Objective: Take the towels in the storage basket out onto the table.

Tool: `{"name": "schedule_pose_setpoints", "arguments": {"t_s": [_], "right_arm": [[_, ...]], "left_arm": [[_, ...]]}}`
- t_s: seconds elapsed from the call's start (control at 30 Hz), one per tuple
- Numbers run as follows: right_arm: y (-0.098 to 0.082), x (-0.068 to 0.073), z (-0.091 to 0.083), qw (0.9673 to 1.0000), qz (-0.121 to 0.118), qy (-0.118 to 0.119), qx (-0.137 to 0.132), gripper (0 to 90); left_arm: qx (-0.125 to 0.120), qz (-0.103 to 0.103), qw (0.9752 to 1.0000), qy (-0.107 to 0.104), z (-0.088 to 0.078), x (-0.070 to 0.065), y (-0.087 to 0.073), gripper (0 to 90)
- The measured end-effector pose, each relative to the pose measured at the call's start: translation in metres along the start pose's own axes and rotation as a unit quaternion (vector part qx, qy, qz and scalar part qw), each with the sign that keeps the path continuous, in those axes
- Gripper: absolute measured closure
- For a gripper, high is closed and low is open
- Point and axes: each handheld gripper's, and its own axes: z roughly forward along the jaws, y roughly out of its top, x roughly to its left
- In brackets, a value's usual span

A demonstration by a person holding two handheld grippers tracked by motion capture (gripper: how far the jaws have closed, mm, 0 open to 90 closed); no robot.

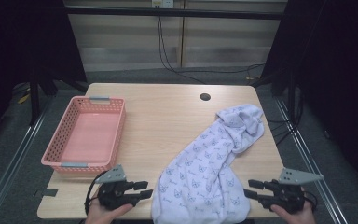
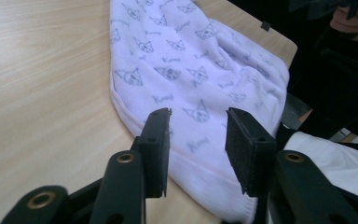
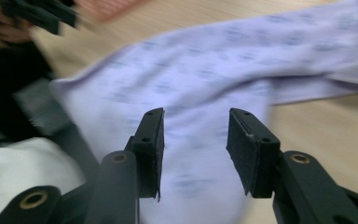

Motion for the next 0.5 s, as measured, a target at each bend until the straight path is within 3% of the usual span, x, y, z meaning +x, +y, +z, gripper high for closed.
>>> {"name": "schedule_pose_setpoints", "arguments": {"t_s": [0.07,0.1,0.17,0.23,0.3,0.43,0.5], "right_arm": [[0.003,-0.021,0.013,0.9999,0.008,-0.010,0.006,65.2],[0.004,-0.031,0.021,0.9996,0.006,-0.022,0.015,69.3],[0.008,-0.048,0.039,0.9983,0.002,-0.046,0.036,74.1],[0.012,-0.061,0.056,0.9976,0.004,-0.048,0.050,71.1],[0.015,-0.071,0.072,0.9971,0.000,-0.045,0.062,66.8],[0.021,-0.076,0.096,0.9969,-0.004,-0.048,0.063,57.4],[0.023,-0.077,0.107,0.9956,-0.021,-0.056,0.073,51.6]], "left_arm": [[0.013,-0.010,0.9998,-0.009,0.020,0.015,0.009,64.8],[0.023,-0.002,0.9997,0.003,0.029,0.020,0.015,66.4],[0.034,0.000,0.9994,-0.001,0.049,0.028,0.027,69.5],[0.038,0.004,0.9993,0.002,0.061,0.033,0.034,69.4],[0.035,-0.010,0.9993,-0.005,0.074,0.040,0.038,67.7],[0.063,0.000,0.9980,-0.006,0.088,0.043,0.033,65.2],[0.064,0.013,0.9978,-0.002,0.088,0.040,0.031,63.6]]}}
